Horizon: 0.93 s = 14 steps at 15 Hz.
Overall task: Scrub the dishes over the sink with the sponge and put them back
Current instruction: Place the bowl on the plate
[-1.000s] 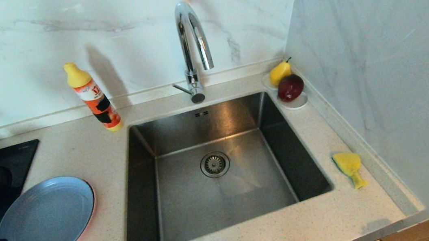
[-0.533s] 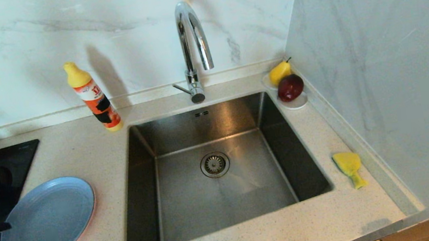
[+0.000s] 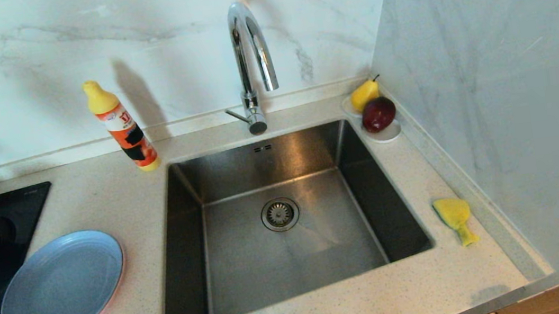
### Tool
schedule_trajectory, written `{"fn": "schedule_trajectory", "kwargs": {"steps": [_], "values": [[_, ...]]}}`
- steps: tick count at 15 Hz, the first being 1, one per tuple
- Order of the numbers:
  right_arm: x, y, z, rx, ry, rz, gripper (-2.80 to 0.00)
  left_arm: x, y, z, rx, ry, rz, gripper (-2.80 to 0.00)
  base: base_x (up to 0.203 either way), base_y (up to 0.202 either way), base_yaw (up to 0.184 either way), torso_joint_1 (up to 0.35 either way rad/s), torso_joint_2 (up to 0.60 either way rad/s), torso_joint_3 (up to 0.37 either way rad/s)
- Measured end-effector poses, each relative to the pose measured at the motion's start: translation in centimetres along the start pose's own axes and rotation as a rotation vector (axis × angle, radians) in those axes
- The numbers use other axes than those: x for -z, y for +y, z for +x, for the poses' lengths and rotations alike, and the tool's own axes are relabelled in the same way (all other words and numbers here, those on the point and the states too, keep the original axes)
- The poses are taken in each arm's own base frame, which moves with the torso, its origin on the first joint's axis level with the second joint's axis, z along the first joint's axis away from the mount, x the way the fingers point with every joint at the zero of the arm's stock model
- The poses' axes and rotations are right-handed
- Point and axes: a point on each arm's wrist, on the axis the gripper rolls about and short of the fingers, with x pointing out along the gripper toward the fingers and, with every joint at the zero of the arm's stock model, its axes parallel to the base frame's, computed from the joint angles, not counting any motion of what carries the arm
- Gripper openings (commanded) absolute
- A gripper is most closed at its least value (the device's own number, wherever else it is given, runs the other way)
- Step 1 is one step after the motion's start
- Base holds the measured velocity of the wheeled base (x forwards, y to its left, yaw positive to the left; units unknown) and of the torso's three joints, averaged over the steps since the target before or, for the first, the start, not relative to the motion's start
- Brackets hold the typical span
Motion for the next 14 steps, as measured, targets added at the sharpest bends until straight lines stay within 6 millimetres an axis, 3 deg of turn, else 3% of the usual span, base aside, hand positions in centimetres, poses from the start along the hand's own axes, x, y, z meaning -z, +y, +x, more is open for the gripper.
{"fn": "schedule_trajectory", "kwargs": {"steps": [8,9,14], "values": [[0.0,0.0,0.0,0.0,0.0,0.0,-2.8,-4.7,-0.2,-0.8,-0.114,-0.146,0.149,-2.8,0.0,0.0,0.0,0.0,0.0,0.0],[0.0,0.0,0.0,0.0,0.0,0.0,-2.8,-5.2,0.0,-0.6,-0.133,-0.155,0.173,0.0,0.0,0.0,0.0,0.0,0.0,0.0],[0.0,0.0,0.0,0.0,-0.001,0.0,-2.8,-7.6,1.3,2.0,-0.19,-0.175,0.201,0.0,0.0,0.0,0.0,0.0,0.0,0.0]]}}
